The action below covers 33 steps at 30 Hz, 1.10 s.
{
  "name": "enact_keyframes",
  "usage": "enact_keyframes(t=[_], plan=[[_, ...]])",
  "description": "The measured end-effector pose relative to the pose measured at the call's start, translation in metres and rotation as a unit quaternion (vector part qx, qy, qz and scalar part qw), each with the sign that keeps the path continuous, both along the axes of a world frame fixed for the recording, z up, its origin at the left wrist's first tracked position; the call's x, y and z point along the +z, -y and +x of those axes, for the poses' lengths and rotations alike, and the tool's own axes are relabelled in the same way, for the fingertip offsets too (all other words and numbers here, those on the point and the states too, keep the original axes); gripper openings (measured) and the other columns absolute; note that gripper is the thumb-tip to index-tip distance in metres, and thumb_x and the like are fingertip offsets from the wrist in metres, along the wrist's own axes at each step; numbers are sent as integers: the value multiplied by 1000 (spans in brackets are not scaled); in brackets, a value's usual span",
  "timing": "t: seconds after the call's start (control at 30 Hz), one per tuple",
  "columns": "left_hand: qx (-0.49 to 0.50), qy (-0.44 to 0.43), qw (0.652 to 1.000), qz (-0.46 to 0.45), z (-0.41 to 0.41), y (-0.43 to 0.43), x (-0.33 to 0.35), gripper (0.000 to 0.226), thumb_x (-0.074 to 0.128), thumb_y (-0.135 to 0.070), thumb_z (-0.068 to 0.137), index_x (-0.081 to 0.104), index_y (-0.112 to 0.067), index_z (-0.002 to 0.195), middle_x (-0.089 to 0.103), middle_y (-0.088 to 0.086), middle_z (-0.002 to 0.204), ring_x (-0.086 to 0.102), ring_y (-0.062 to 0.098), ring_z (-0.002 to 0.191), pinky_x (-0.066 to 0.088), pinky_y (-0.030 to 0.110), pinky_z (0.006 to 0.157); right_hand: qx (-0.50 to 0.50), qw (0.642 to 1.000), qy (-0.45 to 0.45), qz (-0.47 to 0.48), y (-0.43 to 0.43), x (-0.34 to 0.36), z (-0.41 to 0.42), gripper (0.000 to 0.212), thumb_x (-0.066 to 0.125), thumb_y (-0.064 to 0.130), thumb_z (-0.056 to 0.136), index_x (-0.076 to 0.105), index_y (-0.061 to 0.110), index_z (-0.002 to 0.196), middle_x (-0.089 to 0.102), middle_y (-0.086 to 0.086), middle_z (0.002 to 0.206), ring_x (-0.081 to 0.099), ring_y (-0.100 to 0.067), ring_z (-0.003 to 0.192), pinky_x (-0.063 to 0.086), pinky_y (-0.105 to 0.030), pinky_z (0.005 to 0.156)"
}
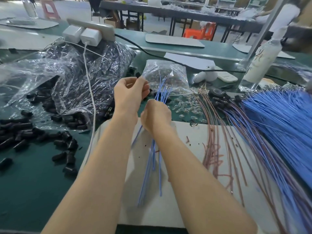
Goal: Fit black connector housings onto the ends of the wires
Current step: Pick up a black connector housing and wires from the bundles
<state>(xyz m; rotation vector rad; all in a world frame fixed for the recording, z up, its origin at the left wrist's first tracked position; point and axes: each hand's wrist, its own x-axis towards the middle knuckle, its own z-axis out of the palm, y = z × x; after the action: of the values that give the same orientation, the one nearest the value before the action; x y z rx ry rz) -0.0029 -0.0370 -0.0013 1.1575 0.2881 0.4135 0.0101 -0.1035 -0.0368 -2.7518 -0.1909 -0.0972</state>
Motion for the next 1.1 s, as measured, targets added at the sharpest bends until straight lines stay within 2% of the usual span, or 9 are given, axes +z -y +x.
enact_keyframes(t=[0.17,0.3,0.5,0.6,0.67,0.77,0.83,0.9,1.1], plan=[[-18,12,1000,-16,1,10,-8,9,61,-9,90,57,-7,98,66,3,81,64,4,65,51,16,64,-57,945,-51,319,48,26,6,40,58,8,87,50,9,126,63,-12,112,62,-21,88,50,-33,79],[-94,-32,995,12,1,26,-13,2,61,-13,91,60,-14,90,68,2,86,63,8,74,52,22,71,-60,840,-63,536,99,40,2,31,55,1,91,55,3,122,64,-5,81,45,-1,45,43,-14,47],[-366,-86,927,8,-13,51,-22,3,57,-12,93,56,-13,90,67,4,97,66,18,91,52,33,89,-86,750,-3,655,124,20,-7,16,48,-2,96,52,12,90,57,-3,74,50,-1,48,46,-13,50],[-373,-53,923,72,-17,51,-30,7,59,-6,90,55,-11,91,71,6,95,70,12,81,56,26,83,-109,701,39,704,124,12,-5,18,47,-1,96,49,13,86,57,-4,74,52,-6,52,47,-17,51],[-324,-22,934,148,-14,50,-34,8,59,-3,90,57,-11,92,70,11,100,69,12,82,55,26,85,-99,716,42,690,123,11,-4,17,49,2,96,52,15,85,59,-2,74,52,-7,55,46,-17,52],[-258,12,931,256,-11,52,-38,18,60,-5,90,58,-21,84,70,4,93,66,15,88,51,33,93,-41,850,-12,525,114,2,-8,16,54,10,95,61,13,81,62,-4,76,56,-15,68,47,-24,62],[-238,34,923,301,-10,52,-40,23,62,-6,89,56,-28,81,66,-9,84,63,5,81,51,29,89,-26,889,-13,456,109,-5,-9,17,54,11,95,63,10,81,64,-11,80,57,-22,76,48,-33,69],[-216,52,913,342,-9,53,-43,22,65,-11,87,56,-31,82,63,-15,83,63,0,82,49,23,86,-52,888,45,455,109,-4,-8,16,55,12,94,62,12,79,65,-9,77,58,-19,74,49,-37,74],[-63,49,928,364,-5,47,-47,14,65,-8,85,62,-18,94,64,-8,86,58,6,79,46,10,74,-94,784,114,603,109,1,-10,19,49,-1,94,50,14,83,61,-2,71,60,-3,53,52,-18,58]])
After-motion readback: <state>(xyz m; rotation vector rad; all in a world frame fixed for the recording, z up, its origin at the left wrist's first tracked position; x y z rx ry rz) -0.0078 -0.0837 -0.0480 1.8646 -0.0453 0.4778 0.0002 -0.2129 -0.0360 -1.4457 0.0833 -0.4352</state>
